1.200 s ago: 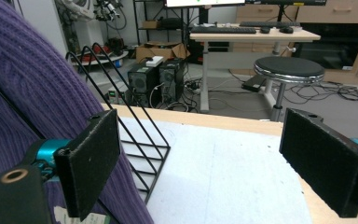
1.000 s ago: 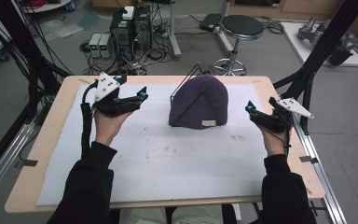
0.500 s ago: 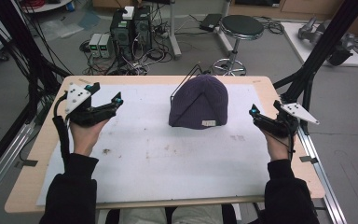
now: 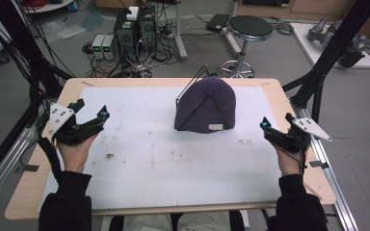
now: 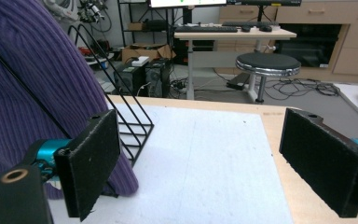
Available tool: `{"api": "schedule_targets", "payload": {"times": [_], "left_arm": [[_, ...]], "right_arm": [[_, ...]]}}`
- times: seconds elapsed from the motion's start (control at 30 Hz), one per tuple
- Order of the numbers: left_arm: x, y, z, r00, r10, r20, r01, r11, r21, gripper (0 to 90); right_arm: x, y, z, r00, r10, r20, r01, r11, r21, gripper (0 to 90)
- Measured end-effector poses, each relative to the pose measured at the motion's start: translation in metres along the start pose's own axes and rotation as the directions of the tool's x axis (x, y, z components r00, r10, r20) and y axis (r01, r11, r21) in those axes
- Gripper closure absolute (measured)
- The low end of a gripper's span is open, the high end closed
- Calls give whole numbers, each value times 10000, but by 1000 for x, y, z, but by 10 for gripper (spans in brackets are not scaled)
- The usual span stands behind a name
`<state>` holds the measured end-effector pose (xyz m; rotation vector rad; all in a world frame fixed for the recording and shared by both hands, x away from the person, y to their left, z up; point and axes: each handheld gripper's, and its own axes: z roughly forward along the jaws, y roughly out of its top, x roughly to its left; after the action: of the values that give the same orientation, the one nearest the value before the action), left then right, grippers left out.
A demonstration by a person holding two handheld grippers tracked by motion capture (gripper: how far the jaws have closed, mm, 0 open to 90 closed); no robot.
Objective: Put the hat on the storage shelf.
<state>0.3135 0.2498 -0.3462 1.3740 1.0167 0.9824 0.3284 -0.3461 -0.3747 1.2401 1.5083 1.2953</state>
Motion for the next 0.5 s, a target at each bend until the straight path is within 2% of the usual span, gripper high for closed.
{"api": "schedule_targets", "payload": {"times": [0.17,0.3,0.4,0.5], "left_arm": [[5,-11,-8,9992,-254,-304,251,9996,-93,206],[7,-21,-12,9984,-234,-512,230,9997,-78,206],[9,-31,-17,9972,-334,-672,333,9994,-18,199],[12,-44,-23,9949,-467,-890,471,9989,28,200]], "right_arm": [[-3,-13,-3,9997,227,120,-227,9997,-15,118],[-2,-23,-4,9994,286,218,-285,9996,-84,118],[-2,-29,-6,9993,322,214,-321,9995,-58,118],[-1,-34,-8,9991,275,326,-267,9993,-258,118]]}}
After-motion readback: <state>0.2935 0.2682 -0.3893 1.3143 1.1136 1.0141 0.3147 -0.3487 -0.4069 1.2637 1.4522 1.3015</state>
